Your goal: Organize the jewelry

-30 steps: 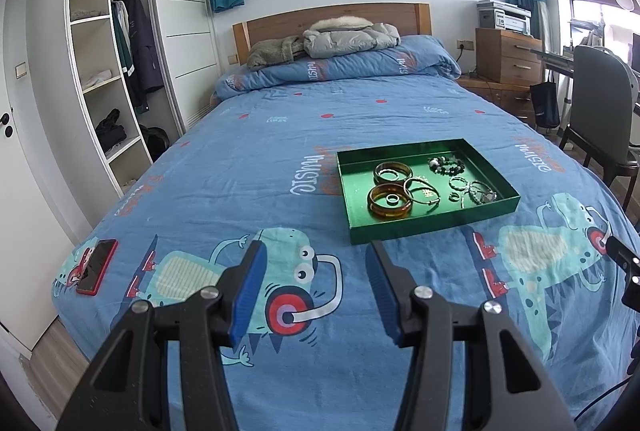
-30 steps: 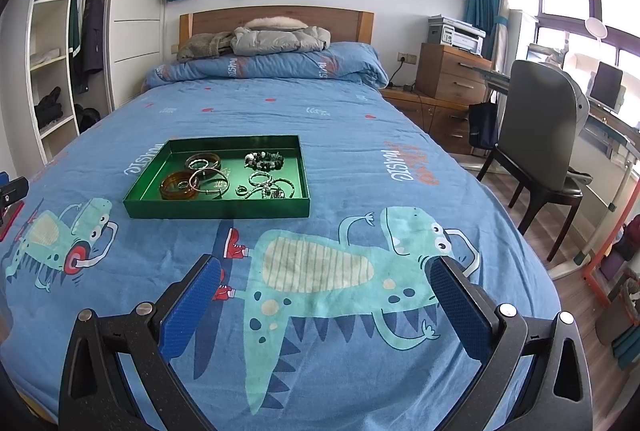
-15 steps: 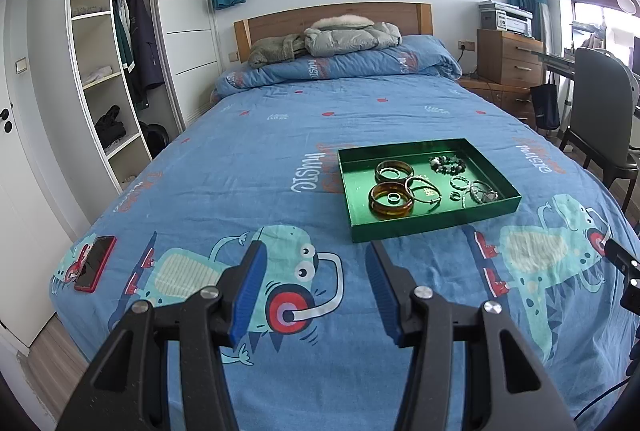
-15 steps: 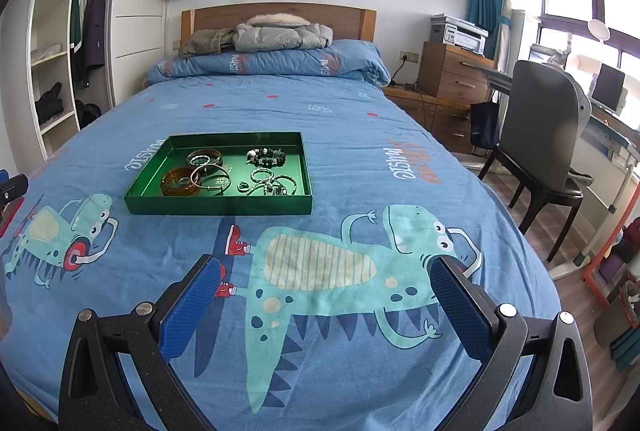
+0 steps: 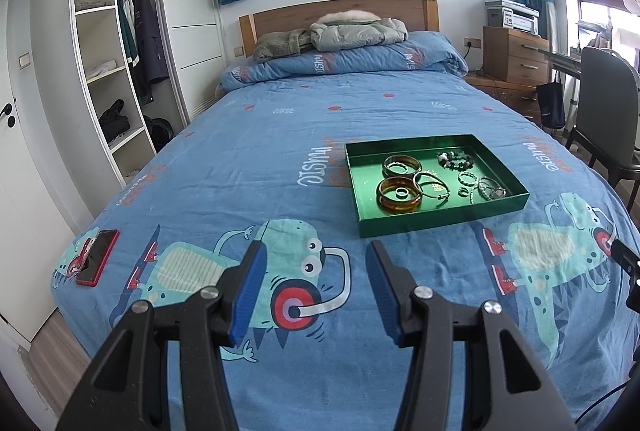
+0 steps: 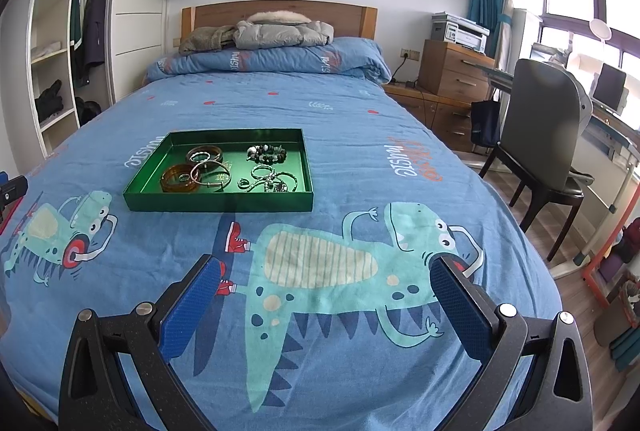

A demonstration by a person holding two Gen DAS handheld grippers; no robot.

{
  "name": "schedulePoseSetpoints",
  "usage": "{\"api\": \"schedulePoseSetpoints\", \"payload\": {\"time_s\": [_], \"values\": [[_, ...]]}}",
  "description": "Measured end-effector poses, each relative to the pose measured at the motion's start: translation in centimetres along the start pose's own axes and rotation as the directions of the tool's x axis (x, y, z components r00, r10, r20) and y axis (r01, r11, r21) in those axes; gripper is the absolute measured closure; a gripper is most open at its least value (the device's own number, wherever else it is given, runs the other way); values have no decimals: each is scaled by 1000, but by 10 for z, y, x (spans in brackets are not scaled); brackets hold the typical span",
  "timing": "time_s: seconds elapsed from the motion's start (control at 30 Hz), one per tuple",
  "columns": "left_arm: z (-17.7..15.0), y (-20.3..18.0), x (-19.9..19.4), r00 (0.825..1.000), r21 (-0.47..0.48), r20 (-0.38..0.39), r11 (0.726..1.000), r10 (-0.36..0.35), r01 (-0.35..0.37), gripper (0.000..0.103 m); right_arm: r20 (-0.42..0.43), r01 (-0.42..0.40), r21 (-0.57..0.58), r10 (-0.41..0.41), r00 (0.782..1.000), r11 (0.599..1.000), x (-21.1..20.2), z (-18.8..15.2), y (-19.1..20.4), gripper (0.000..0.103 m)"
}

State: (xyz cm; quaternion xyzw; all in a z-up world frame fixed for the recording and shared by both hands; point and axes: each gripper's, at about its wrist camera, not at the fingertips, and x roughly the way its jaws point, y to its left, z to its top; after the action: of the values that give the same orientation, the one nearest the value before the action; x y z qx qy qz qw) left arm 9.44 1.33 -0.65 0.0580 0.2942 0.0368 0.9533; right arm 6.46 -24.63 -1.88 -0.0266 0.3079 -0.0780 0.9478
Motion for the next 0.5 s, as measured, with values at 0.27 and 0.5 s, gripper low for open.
{"api": "schedulePoseSetpoints", "payload": {"time_s": [0.27, 0.5], "values": [[0, 0, 0, 1000, 0, -1, 1000, -1, 1, 54, 0, 0, -1, 0, 1000, 1000, 0, 0, 0, 0], [-1, 0, 1, 1000, 1, -2, 1000, -2, 2, 54, 1, -1, 2, 1, 1000, 1000, 1, 0, 0, 0]]}}
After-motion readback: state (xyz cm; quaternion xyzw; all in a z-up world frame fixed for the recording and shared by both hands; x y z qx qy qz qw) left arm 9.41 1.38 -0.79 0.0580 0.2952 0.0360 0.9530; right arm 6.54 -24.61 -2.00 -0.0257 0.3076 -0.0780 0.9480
